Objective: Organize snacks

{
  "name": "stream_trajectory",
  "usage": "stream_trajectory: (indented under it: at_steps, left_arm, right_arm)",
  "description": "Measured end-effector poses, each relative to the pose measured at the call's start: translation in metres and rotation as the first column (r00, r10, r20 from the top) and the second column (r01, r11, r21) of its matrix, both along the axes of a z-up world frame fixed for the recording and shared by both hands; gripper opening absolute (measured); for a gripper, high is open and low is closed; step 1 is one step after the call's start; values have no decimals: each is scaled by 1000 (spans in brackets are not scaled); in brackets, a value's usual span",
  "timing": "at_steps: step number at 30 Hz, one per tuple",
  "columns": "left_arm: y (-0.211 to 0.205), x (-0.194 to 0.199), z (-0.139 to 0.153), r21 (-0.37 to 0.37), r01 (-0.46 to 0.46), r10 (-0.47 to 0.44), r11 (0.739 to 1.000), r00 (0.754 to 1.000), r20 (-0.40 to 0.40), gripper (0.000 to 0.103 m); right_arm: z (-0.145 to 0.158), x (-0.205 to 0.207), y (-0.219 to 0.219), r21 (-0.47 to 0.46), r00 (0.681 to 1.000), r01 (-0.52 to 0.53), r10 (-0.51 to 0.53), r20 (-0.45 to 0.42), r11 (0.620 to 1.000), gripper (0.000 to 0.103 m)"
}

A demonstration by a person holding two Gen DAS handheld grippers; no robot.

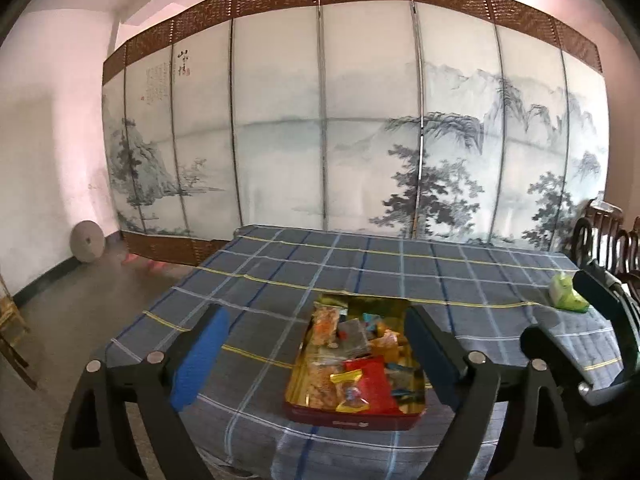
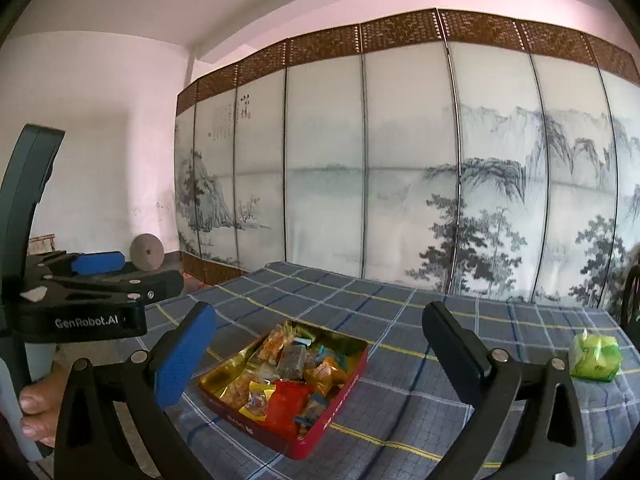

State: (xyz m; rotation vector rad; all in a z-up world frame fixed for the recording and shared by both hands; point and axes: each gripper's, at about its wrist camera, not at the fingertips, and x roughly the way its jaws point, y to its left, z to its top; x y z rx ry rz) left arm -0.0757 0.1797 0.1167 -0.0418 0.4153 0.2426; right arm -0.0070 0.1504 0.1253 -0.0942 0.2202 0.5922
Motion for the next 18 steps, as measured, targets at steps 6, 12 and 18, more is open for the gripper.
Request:
stream_trajectory:
  at_steps: [6, 12, 18]
  left_arm:
    - [-4, 2, -2, -19, 43, -44, 999, 998, -34, 103]
    - [-5, 15, -14, -27, 50, -53, 998, 994, -96, 103]
    - [-6, 25, -30, 3, 29, -28, 1000, 992, -122, 103]
  right_arm:
    - [-6, 3, -5, -5, 1000, 12, -12, -25, 1000, 102]
    - [-31, 34, -31, -45, 987, 89, -94, -131, 995, 103]
    - [-78, 101, -114, -198, 902, 267, -317, -292, 943, 103]
